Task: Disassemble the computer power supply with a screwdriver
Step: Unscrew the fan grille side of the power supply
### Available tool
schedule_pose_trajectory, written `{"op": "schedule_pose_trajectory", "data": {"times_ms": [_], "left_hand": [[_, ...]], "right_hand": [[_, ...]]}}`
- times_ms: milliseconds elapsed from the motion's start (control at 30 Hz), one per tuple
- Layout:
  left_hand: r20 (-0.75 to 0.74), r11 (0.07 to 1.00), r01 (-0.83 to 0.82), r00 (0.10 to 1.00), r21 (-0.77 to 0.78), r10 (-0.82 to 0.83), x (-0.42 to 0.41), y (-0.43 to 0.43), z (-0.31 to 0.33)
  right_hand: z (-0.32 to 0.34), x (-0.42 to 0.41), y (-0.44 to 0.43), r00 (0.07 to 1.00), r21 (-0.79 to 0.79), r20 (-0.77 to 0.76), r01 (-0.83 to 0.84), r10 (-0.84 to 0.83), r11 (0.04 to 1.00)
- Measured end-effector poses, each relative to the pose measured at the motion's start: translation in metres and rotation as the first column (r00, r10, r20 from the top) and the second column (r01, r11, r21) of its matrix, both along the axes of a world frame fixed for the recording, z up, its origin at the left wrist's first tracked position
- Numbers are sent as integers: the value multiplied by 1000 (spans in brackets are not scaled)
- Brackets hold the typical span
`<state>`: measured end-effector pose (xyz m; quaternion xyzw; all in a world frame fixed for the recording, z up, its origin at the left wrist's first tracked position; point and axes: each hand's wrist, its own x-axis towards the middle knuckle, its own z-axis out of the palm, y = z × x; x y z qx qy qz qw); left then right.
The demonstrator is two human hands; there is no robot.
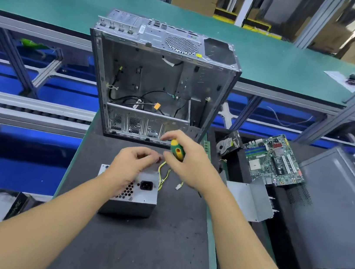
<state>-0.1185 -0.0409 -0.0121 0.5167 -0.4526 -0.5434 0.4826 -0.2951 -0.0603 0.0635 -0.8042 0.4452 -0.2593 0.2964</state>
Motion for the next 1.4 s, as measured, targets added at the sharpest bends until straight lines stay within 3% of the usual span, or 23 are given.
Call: {"op": "schedule_pose_trajectory", "data": {"times_ms": [67, 133, 333, 567, 900, 1033, 1133, 1233, 1300, 1400], "left_hand": [[-318, 994, 44, 948, 101, -10, -7, -1, 8], [-481, 981, 103, 877, 163, -12, -12, -3, 11], [-475, 946, 169, 880, 276, -19, -30, -9, 10], [-434, 907, 228, 899, 354, -56, -69, -26, 15], [-359, 755, 326, 924, 568, -129, -160, -34, 3], [-260, 718, 351, 935, 601, -240, -189, -32, -16], [12, 789, 271, 943, 551, -333, -201, -27, -38], [267, 824, 327, 835, 463, -482, -201, -21, -56], [318, 803, 358, 782, 475, -537, -196, -17, -66], [331, 799, 322, 783, 507, -526, -188, -17, -77]], "right_hand": [[-14, -2, -1, 997, 72, -73, 10, -5, 997], [-25, -5, -2, 996, 116, -73, 56, -47, 992], [-38, -22, -1, 989, 39, 72, 128, -130, 991], [-54, -59, 6, 925, 57, 272, 259, -265, 964], [-83, -135, 32, 844, 112, 175, 495, -507, 862], [-95, -167, 42, 824, 172, 32, 553, -566, 815], [-106, -189, 45, 807, 198, -211, 588, -552, 785], [-123, -208, 47, 707, 179, -518, 639, -481, 748], [-134, -216, 51, 646, 199, -641, 662, -415, 723], [-149, -222, 56, 602, 240, -691, 712, -399, 660]]}}
